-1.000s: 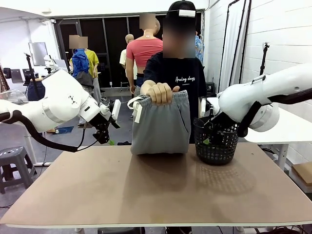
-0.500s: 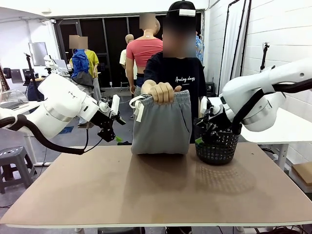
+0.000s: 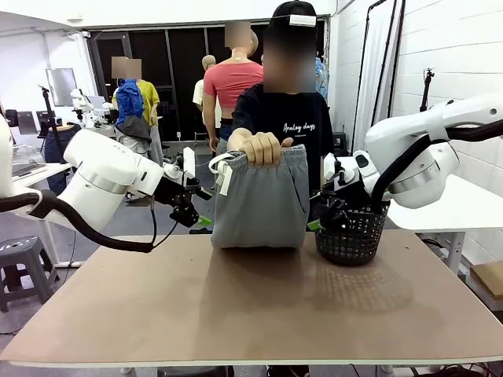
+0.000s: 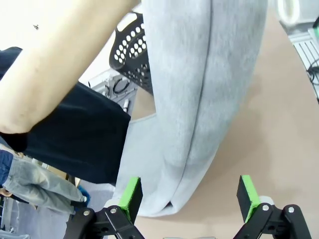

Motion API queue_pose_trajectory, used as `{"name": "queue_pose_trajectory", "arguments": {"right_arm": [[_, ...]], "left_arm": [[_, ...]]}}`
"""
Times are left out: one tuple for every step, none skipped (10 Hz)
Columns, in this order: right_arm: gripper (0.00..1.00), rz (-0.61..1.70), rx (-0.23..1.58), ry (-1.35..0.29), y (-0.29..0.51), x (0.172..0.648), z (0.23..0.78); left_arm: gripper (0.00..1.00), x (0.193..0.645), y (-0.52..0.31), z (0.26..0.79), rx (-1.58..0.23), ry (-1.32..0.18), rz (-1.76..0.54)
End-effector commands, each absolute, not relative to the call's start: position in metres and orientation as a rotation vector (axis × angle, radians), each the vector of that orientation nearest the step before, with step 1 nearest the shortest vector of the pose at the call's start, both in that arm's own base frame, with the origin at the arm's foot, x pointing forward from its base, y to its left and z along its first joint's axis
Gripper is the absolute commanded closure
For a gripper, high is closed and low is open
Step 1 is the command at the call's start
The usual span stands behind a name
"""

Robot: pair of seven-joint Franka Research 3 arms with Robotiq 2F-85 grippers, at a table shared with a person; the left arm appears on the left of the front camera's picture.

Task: Fold the training pants.
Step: Grab both ends of the Training pants handed by a person.

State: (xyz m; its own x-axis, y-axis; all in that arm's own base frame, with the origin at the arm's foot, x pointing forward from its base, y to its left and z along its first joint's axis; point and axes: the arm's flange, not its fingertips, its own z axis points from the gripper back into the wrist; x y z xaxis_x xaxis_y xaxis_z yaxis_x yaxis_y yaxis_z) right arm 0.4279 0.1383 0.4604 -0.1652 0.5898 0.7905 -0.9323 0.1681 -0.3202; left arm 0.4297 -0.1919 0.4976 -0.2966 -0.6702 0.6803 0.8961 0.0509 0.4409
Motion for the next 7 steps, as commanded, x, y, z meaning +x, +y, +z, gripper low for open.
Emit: {"name": "queue_pose_trajectory", "arguments": {"right_arm": [[0.00, 1.439, 0.552, -1.097, 0.146, 0.438, 0.453], [0.00, 1.437, 0.559, -1.102, 0.149, 0.434, 0.454], [0.00, 1.438, 0.575, -1.118, 0.151, 0.432, 0.455], [0.00, 1.438, 0.578, -1.136, 0.153, 0.432, 0.457], [0.00, 1.444, 0.590, -1.160, 0.155, 0.430, 0.460], [0.00, 1.447, 0.599, -1.180, 0.157, 0.425, 0.465], [0.00, 1.453, 0.597, -1.203, 0.160, 0.425, 0.470]], "left_arm": [[0.00, 0.434, -0.191, 0.487, -0.388, -1.106, -1.565], [0.00, 0.430, -0.194, 0.487, -0.443, -1.133, -1.544], [0.00, 0.426, -0.198, 0.487, -0.490, -1.152, -1.538], [0.00, 0.424, -0.199, 0.485, -0.530, -1.165, -1.543], [0.00, 0.423, -0.202, 0.485, -0.565, -1.171, -1.556], [0.00, 0.418, -0.205, 0.486, -0.613, -1.175, -1.566], [0.00, 0.418, -0.206, 0.486, -0.623, -1.179, -1.577]]}}
